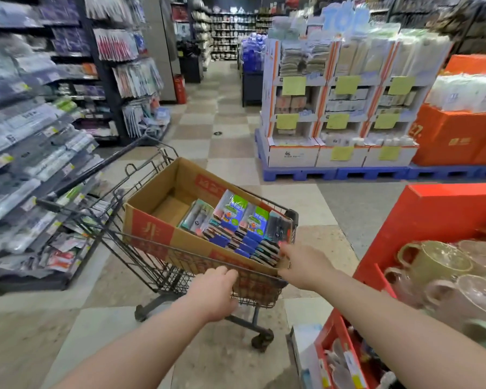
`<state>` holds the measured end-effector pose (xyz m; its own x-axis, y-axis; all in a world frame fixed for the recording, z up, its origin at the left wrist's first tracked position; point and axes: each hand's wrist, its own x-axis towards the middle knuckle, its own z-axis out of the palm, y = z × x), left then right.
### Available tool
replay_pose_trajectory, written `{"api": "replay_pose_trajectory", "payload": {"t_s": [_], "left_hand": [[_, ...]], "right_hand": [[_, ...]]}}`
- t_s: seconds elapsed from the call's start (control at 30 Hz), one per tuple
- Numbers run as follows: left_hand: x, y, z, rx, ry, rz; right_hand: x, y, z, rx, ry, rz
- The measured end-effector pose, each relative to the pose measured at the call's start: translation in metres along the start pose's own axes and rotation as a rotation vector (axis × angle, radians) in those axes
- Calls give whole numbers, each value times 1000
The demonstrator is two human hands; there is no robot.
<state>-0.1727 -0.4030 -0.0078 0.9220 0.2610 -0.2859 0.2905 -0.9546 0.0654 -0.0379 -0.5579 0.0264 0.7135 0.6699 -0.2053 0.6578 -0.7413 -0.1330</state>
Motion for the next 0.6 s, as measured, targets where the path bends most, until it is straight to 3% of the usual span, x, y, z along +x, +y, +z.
{"api": "replay_pose_trajectory", "payload": {"t_s": [0.27,0.6], "left_hand": [[77,-26,-45,3,68,68],[186,-109,-96,12,126,205]], "right_hand": [[51,6,29,14,-111,29],[133,-19,51,117,-199,225]]}}
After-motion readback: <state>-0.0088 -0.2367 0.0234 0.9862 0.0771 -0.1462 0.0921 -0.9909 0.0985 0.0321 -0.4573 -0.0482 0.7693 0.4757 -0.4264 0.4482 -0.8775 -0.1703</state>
